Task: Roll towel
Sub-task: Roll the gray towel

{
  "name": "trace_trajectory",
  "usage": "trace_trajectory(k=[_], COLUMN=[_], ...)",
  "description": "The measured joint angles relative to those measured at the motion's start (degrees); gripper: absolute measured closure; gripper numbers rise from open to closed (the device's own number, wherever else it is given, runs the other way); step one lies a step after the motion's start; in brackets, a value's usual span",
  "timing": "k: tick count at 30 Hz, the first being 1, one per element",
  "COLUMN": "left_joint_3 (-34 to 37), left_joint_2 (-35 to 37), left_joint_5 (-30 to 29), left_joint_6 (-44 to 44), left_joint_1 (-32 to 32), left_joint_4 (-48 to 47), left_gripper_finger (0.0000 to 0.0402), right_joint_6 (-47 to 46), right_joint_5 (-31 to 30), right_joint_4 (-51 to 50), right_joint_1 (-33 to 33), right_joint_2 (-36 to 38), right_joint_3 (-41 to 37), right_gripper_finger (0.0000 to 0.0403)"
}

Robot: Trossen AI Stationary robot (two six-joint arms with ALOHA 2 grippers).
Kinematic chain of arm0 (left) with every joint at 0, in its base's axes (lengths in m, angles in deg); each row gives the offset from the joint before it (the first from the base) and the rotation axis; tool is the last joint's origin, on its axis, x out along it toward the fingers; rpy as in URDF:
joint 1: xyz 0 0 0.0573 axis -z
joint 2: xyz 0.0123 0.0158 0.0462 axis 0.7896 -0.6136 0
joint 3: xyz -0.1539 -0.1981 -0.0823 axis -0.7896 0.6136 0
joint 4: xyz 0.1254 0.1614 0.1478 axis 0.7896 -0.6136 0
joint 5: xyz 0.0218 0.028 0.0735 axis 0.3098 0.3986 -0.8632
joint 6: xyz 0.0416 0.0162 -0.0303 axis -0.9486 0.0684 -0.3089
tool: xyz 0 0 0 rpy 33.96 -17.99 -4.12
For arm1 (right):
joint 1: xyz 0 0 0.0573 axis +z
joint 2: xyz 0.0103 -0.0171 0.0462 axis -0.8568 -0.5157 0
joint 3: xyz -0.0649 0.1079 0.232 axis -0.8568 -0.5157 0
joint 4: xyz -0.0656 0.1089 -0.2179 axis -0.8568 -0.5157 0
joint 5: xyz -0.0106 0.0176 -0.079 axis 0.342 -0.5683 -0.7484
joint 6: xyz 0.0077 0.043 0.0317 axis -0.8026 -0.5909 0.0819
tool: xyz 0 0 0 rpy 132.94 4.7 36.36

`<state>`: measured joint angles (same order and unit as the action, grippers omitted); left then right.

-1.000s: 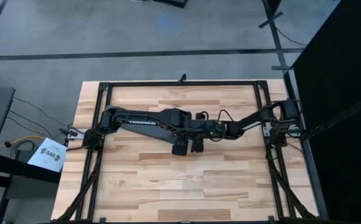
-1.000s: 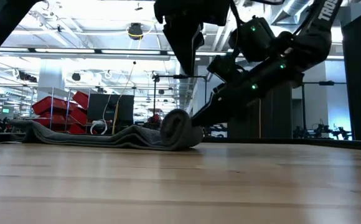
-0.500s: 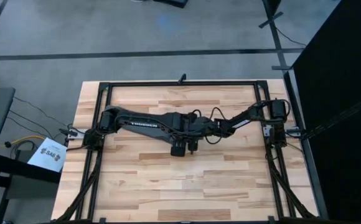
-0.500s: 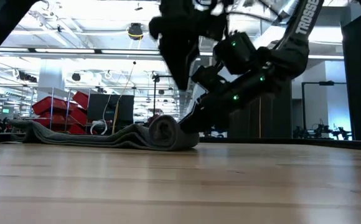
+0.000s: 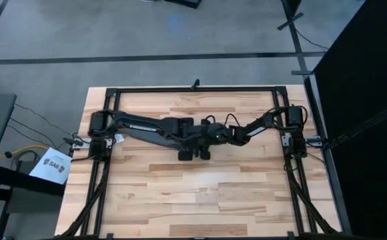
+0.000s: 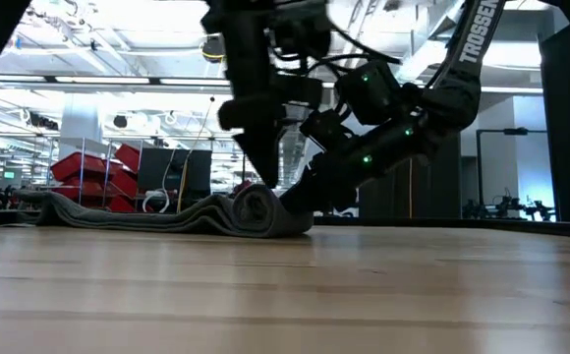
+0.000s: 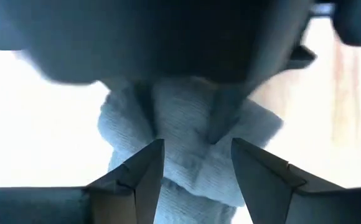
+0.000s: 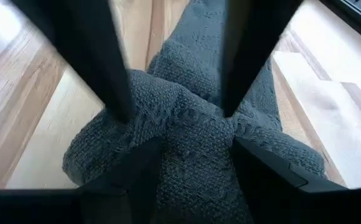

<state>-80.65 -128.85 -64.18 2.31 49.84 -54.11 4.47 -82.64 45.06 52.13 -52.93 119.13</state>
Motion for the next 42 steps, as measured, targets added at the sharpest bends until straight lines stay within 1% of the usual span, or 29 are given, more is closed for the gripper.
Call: trace_trajectory(k=[4,6,11,14,18,20,23,25,27,30,33,35,38,40,42], left_joint_3=[11.8,17.0,26.7,30.7,34.3,34.9,35.1,34.5,32.1,25.7,17.1,11.1,3.2,-0.4,-2.4], left_joint_2=[5.6,6.8,6.9,6.9,6.8,6.7,4.7,1.7,-1.7,-8.0,-14.1,-17.7,-21.7,-23.5,-24.4], left_joint_5=[0.0,0.1,1.0,1.4,1.4,2.0,2.5,2.6,2.9,3.3,3.8,4.1,4.1,4.1,3.9], left_joint_6=[-0.4,-0.3,0.6,1.1,0.7,1.7,3.8,5.7,7.5,9.4,9.5,9.6,10.2,10.1,10.1], left_joint_1=[-1.7,-2.1,-2.9,-3.4,-3.8,-3.9,-3.9,-3.8,-3.6,-2.8,-1.9,-1.4,-0.7,-0.3,0.0], left_joint_4=[15.1,21.9,33.5,38.6,47.5,51.0,57.6,62.4,65.5,68.0,67.8,67.0,62.8,60.3,58.7], left_gripper_finger=[0.0228,0.0228,0.0228,0.0228,0.0228,0.0228,0.0228,0.0228,0.0228,0.0228,0.0228,0.0228,0.0228,0.0228,0.0228], right_joint_6=[-0.3,-1.0,-1.2,-0.9,0.6,0.3,-2.1,-4.7,-7.5,-11.3,-13.9,-15.2,-15.7,-15.7,-15.2], right_joint_5=[0.0,0.0,0.2,0.2,0.2,0.2,0.2,0.2,0.1,0.0,-0.2,-3.0,-8.5,-9.4,-9.3], right_joint_4=[0.1,-0.1,-0.6,-4.2,-14.3,-19.8,-29.9,-36.0,-41.1,-48.4,-51.0,-50.8,-48.0,-42.2,-35.2], right_joint_1=[0.0,0.0,0.1,0.0,0.4,0.7,0.9,0.9,0.9,1.7,2.8,3.4,4.0,3.9,3.4], right_joint_2=[0.0,0.0,0.1,2.2,9.6,14.9,23.7,30.1,37.2,47.9,58.3,63.8,69.0,70.2,70.1], right_joint_3=[0.0,0.0,0.0,-0.1,-1.3,-3.2,-7.1,-10.3,-13.9,-18.9,-23.1,-25.9,-29.9,-33.1,-36.1], right_gripper_finger=[0.0214,0.0214,0.0214,0.0214,0.0214,0.0214,0.0214,0.0214,0.0214,0.0214,0.0214,0.0214,0.0214,0.0214,0.0219])
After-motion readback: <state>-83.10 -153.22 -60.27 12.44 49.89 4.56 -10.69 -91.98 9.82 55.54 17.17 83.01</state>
